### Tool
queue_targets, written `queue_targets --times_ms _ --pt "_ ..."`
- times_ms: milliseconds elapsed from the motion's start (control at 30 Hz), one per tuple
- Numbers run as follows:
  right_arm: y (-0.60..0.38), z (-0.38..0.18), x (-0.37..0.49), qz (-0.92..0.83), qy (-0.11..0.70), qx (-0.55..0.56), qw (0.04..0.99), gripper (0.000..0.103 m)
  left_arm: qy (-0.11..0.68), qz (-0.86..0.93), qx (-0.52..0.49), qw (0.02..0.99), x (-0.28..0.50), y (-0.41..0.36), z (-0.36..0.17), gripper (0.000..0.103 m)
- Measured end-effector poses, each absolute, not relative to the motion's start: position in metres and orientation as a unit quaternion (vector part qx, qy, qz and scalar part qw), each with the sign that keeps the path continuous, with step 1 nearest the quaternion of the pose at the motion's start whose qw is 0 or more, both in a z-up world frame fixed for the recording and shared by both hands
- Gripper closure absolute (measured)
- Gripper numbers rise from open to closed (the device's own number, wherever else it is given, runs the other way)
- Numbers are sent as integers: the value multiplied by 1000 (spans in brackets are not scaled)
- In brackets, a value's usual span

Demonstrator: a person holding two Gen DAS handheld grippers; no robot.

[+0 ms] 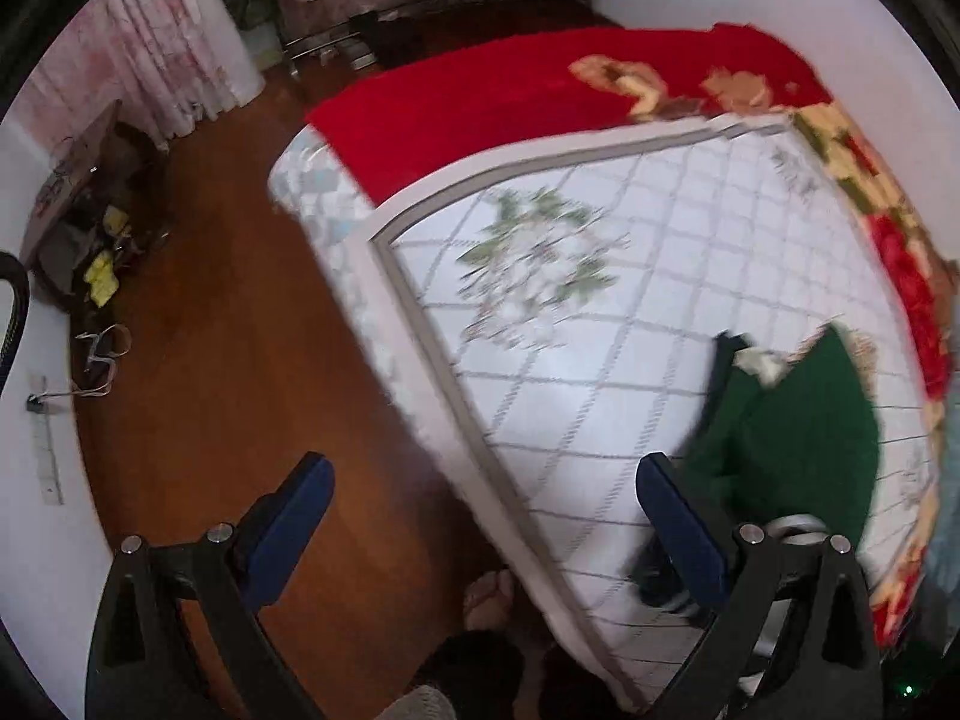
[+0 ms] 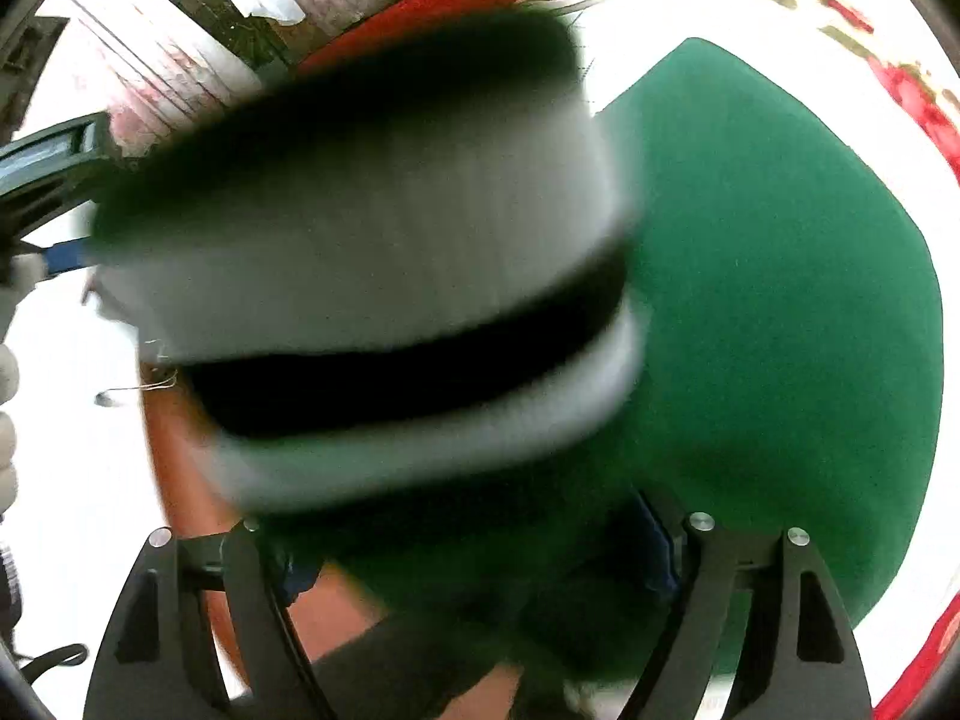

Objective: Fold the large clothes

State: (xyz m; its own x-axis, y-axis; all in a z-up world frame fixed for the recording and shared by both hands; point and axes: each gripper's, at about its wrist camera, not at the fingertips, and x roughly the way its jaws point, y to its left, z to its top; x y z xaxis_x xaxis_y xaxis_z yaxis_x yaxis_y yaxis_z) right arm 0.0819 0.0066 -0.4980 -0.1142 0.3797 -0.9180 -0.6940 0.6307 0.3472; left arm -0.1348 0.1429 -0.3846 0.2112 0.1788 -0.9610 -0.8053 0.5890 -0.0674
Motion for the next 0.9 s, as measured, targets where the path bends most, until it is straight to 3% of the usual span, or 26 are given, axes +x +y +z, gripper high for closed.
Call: queue_targets --times_ms 200,267,333,400,500,667,800,867,900 --pt "-132 -481 75 333 677 -6 656 20 513 254 -288 768 -76 108 -361 0" --pt "-190 -494 66 287 686 34 667 20 550 232 -247 763 -48 83 -386 0" --pt "-209 -504 112 236 693 73 678 20 609 237 -165 738 -29 56 -433 0" --pt "-222 -524 134 207 695 109 680 17 652 239 -121 709 -27 44 -481 0" --pt "-255 -574 158 194 697 148 675 4 665 248 -164 685 -43 60 -516 0" --pt "-216 -683 176 261 723 258 585 0 657 259 -212 675 -43 77 -519 0" --pt "-202 -703 195 317 722 266 554 0 656 271 -182 681 -34 72 -512 0" --pt "-205 -691 196 337 708 245 570 12 655 283 -161 682 -29 70 -508 0" --pt "-208 -684 196 335 698 243 585 31 655 288 -154 682 -27 69 -507 0"
